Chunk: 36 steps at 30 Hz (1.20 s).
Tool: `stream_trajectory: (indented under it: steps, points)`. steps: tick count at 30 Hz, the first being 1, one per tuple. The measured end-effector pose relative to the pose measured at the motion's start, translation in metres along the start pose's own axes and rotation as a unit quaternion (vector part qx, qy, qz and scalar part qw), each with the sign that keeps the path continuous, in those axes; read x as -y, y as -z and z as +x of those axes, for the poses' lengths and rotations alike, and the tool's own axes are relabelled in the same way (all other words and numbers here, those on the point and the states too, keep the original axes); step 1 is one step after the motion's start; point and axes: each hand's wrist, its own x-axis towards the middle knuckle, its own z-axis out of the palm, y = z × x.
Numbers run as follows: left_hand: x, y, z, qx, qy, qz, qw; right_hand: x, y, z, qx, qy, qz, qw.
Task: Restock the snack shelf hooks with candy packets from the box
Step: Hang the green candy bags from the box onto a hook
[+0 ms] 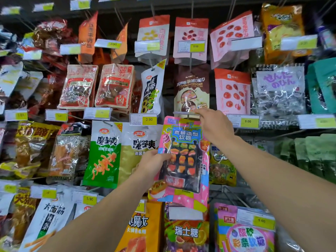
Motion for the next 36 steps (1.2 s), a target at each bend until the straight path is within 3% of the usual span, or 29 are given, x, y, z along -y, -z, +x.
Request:
stream_trajectory:
  steps: [13, 18, 24, 30, 36]
  points:
    - [-0.001, -0.012, 0.017, -0.002, 0.044, 0.008, 0.999, -0.001, 0.002, -0.004, 0.042, -0.001, 0.004, 0.999]
    - [0.005, -0.01, 0.009, -0.032, 0.031, 0.003, 0.999, -0.004, -0.002, -0.01, 0.071, 0.013, 0.0, 0.997]
    - [0.005, -0.002, 0.006, -0.001, 0.003, 0.01, 1.0, -0.002, 0.002, -0.005, 0.101, -0.002, 0.003, 0.995]
    - [-0.002, -0.001, 0.007, -0.015, -0.014, -0.024, 1.0, -0.001, 0.005, 0.001, 0.097, -0.019, 0.023, 0.995]
    - [-0.009, -0.014, 0.016, 0.0, 0.023, -0.029, 0.999, -0.001, 0.006, 0.003, 0.1, -0.025, 0.028, 0.994]
